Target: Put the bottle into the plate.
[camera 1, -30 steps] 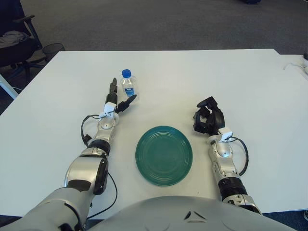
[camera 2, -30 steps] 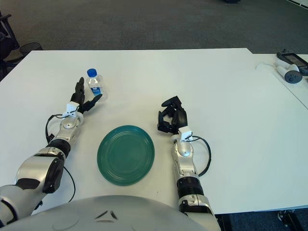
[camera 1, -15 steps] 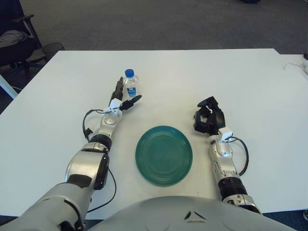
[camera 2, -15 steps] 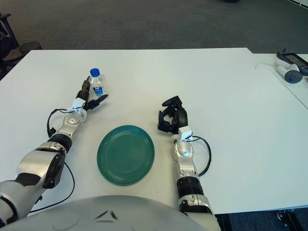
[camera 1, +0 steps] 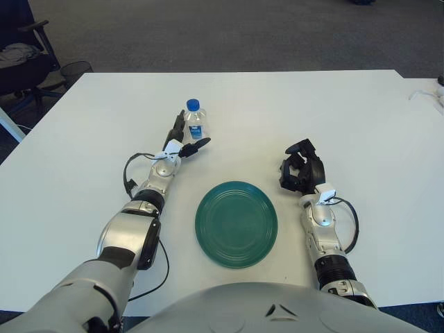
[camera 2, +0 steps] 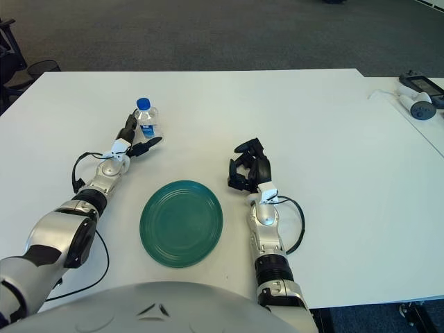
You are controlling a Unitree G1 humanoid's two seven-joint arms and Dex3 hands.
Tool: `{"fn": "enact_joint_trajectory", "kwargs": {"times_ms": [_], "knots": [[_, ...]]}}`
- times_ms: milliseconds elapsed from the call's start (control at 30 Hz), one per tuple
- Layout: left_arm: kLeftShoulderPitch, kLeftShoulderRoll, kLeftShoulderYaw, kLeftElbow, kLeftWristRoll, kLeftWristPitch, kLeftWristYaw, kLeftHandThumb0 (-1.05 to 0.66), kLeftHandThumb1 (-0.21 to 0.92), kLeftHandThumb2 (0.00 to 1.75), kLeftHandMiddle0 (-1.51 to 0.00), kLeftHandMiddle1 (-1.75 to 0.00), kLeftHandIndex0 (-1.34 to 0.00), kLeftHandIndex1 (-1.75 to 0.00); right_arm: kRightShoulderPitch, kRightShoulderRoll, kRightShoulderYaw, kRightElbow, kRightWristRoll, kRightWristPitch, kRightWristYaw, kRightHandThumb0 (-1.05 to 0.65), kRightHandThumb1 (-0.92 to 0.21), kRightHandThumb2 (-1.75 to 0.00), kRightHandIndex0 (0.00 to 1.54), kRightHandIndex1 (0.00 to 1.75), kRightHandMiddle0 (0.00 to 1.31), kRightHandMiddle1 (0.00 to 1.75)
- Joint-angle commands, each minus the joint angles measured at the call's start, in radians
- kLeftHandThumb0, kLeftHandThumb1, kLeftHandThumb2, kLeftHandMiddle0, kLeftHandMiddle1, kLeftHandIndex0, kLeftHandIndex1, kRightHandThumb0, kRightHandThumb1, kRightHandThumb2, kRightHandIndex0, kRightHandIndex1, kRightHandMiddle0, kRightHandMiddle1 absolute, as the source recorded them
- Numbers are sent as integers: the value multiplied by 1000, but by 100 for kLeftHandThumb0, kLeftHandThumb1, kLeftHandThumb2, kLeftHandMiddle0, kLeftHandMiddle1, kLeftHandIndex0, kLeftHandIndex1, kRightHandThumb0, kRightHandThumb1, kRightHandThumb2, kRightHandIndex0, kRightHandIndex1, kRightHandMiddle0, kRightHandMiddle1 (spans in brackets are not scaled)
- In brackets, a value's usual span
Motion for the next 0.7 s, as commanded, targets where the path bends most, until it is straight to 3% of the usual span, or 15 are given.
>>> {"fn": "enact_joint_trajectory", "kwargs": {"times_ms": [0, 667], "knots": [[-16, -14, -17, 32, 23, 40, 16, -104, 86, 2, 0, 0, 0, 0, 159, 7, -33, 226, 22, 36, -17, -1, -39, -124, 59, 175, 31, 171], [-42, -37, 9, 38, 1, 80, 8, -105, 88, 2, 0, 0, 0, 0, 158, 9, -32, 229, 23, 42, -15, -1, -38, -124, 59, 175, 34, 169]]}}
